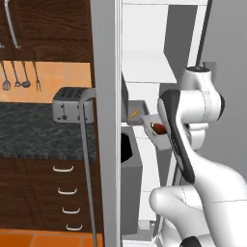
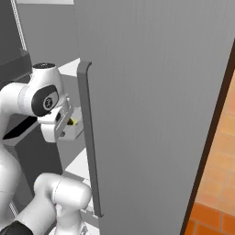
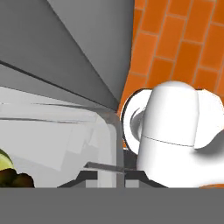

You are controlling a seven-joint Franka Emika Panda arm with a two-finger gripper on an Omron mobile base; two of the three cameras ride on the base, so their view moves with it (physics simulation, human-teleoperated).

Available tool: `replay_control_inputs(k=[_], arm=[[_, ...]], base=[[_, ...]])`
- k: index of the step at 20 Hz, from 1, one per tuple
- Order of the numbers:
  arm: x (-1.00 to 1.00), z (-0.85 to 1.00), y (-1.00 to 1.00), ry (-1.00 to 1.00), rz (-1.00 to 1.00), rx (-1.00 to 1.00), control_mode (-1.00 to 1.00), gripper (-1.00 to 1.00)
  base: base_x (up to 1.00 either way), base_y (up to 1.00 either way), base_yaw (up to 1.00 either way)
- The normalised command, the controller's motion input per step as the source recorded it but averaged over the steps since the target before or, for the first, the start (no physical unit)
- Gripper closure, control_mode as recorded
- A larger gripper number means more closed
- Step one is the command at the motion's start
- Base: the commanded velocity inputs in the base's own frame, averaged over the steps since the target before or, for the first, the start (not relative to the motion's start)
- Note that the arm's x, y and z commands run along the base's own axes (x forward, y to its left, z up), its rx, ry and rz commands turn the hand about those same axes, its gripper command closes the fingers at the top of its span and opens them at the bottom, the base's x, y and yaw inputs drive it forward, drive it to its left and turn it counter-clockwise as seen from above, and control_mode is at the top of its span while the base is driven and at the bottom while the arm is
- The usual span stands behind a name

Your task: Take the meat container that has the shrimp and place it on the second highest rack of the freezer. Then take the vegetable container that has the bell pepper and lemon wedge and place it on the highest rack of the freezer.

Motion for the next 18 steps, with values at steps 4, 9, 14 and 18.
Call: replay_control_inputs(k=[4,9,14,18], arm=[[0.0,0.62,0.13,-0.22,-0.05,0.0,-1.0,1.0],[-0.22,0.36,0.15,-0.25,-0.03,0.0,-1.0,1.0],[-0.01,0.48,0.05,-0.26,-0.02,0.0,-1.0,1.0],[0.11,0.58,0.01,-0.3,-0.04,0.0,-1.0,1.0]], base=[[0.0,0.0,0.0],[0.0,0.0,0.0],[0.0,0.0,0.0],[0.0,0.0,0.0]])
